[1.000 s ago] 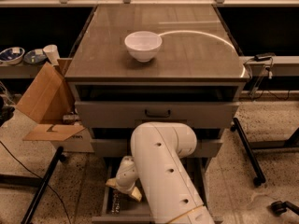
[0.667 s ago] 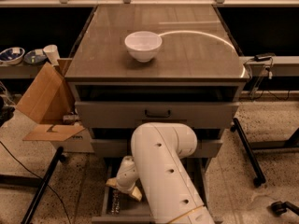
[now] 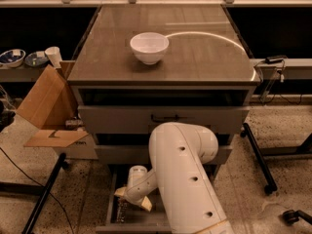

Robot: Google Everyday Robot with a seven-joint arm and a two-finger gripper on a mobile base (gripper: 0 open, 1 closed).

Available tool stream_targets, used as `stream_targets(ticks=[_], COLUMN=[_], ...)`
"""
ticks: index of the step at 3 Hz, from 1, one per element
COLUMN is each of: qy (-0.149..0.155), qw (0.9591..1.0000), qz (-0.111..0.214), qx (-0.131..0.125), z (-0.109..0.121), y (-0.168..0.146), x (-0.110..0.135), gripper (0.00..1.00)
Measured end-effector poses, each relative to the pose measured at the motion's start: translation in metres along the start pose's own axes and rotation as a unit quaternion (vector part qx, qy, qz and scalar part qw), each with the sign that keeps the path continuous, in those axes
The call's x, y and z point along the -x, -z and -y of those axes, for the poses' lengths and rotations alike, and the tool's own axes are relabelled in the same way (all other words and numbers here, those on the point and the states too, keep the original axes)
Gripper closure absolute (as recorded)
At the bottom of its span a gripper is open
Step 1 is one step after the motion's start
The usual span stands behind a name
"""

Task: Pick water bottle from middle drawer and place on counter

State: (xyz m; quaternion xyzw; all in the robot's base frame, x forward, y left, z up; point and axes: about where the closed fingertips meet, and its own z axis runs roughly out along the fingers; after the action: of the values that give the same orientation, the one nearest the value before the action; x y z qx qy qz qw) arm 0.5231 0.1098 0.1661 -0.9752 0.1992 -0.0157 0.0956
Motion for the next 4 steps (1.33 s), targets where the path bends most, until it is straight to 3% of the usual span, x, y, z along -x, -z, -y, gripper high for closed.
stream_targets(ticks=[4], qy=[0.010], qw=[0.9994], qz=[0.027], qx=[0.017], z=[-0.002], y=[-0.035], x=[0.008], gripper=[0.00])
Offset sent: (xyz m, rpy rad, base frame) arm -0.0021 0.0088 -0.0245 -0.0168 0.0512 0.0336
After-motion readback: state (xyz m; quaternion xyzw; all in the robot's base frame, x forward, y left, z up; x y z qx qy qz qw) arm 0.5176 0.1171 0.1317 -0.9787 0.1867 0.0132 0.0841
